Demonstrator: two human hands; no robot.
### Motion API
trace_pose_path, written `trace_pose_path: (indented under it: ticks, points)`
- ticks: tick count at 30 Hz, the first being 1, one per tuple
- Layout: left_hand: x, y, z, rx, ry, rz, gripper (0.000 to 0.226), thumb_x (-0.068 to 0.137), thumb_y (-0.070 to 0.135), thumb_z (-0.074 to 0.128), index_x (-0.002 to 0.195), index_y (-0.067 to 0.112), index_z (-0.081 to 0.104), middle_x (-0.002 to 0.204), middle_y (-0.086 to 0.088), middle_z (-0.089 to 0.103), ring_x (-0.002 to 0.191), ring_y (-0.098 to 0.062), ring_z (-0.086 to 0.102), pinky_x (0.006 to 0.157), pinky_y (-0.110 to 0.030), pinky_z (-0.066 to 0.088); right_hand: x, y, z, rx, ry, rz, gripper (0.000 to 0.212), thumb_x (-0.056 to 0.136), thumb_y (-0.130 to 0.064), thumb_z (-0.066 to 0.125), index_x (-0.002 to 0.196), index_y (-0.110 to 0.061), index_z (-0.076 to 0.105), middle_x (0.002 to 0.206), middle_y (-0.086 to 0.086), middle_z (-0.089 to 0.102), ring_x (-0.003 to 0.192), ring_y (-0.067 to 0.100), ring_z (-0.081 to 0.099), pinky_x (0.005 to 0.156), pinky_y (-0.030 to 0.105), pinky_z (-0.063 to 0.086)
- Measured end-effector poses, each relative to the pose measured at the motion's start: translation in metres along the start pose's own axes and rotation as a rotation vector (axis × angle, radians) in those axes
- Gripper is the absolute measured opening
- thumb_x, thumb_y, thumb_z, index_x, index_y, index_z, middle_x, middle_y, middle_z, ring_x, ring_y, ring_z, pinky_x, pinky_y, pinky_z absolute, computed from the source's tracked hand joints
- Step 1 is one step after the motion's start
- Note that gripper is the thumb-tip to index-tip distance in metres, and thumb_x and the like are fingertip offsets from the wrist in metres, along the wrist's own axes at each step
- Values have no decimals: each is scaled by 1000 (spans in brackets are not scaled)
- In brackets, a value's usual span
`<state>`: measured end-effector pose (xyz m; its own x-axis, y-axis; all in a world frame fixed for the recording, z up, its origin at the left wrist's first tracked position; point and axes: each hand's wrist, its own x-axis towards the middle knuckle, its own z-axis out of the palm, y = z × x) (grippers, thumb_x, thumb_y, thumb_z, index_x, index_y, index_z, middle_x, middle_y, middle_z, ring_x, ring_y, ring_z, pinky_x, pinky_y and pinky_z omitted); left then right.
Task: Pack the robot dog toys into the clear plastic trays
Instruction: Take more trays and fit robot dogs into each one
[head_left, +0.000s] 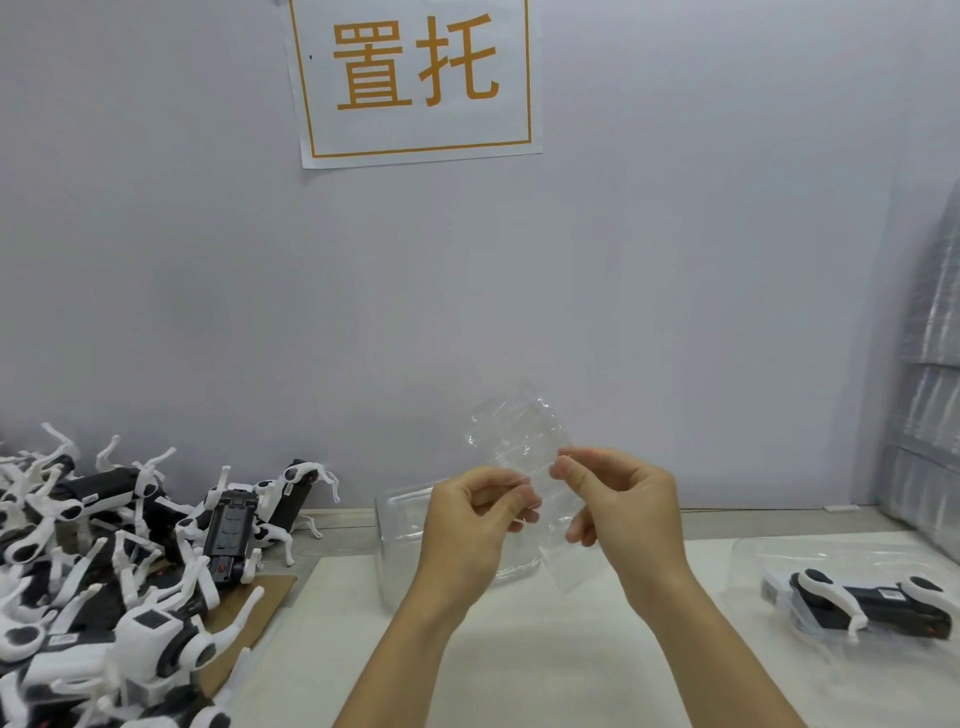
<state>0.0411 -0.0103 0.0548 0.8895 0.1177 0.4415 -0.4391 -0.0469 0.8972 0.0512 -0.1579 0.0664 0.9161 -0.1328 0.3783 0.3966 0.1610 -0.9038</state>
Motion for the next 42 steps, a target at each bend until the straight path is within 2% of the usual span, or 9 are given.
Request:
trace_pose_path:
  ticks: [9, 19, 25, 29, 31, 33, 36, 39, 42]
  points:
    - [-3, 2, -2, -104, 22, -32, 7, 76, 16, 81, 73, 15, 75, 77, -11, 76, 71, -28, 75, 61, -23, 56, 0, 0, -1, 26, 61, 6, 8, 84, -10, 77, 88, -17, 76, 86, -1, 77, 36, 21, 54, 39, 22, 41]
    - [-3, -2, -1, -66, 62, -19, 13, 92, 5, 66, 86, 13, 74, 83, -5, 77, 75, -24, 75, 63, -21, 54, 0, 3, 0, 16, 13, 21, 7, 85, -11, 76, 90, -17, 76, 89, -1, 76, 39, 22, 58, 40, 24, 43]
    - [-3, -1, -6, -67, 44, -37, 1, 78, 17, 79, 78, 17, 78, 82, -5, 77, 76, -21, 75, 62, -18, 52, 0, 2, -3, -15, 15, 30, 8, 84, -14, 78, 90, -19, 77, 90, -3, 76, 42, 23, 61, 42, 23, 44]
    - [0, -5, -16, 20, 10, -58, 9, 75, 15, 83, 72, 23, 79, 78, 0, 76, 77, -11, 73, 65, -13, 50, 0, -2, -5, -64, 21, 10, 8, 82, -16, 80, 87, -22, 77, 90, -9, 75, 43, 24, 63, 42, 22, 44]
    - [3, -10, -25, 35, 90, -76, 9, 75, 13, 83, 72, 19, 78, 79, 1, 77, 80, -9, 72, 67, -10, 49, 1, -6, -8, -103, 25, 1, 8, 83, -16, 79, 87, -22, 77, 90, -12, 75, 42, 24, 62, 41, 21, 43]
    - [7, -19, -37, 80, 325, -102, 10, 80, 15, 81, 73, 20, 76, 79, 3, 75, 80, -11, 69, 63, -10, 48, 3, -12, -13, -160, 12, -1, 7, 84, -17, 78, 88, -22, 76, 92, -13, 74, 42, 23, 62, 41, 19, 42]
    - [8, -36, -56, 299, 686, -278, 12, 84, 23, 73, 80, 20, 63, 87, -3, 65, 83, -23, 61, 64, -30, 46, 6, -24, -23, -324, -54, 4, 6, 84, -22, 78, 88, -25, 75, 93, -14, 73, 44, 23, 65, 42, 12, 39]
    - [7, -50, -67, 412, 668, -501, 25, 83, 33, 70, 82, 16, 52, 83, -7, 63, 77, -28, 60, 68, -34, 48, 5, -37, -28, -515, -169, 31, 6, 82, -26, 80, 85, -27, 74, 93, -15, 71, 47, 21, 67, 42, 10, 37]
    - [6, -59, -68, 285, 614, -510, 33, 84, 36, 74, 74, 11, 54, 65, -7, 63, 63, -28, 64, 73, -39, 57, 1, -48, -25, -707, -336, 92, 9, 79, -28, 83, 81, -27, 75, 90, -16, 72, 50, 17, 69, 39, 12, 38]
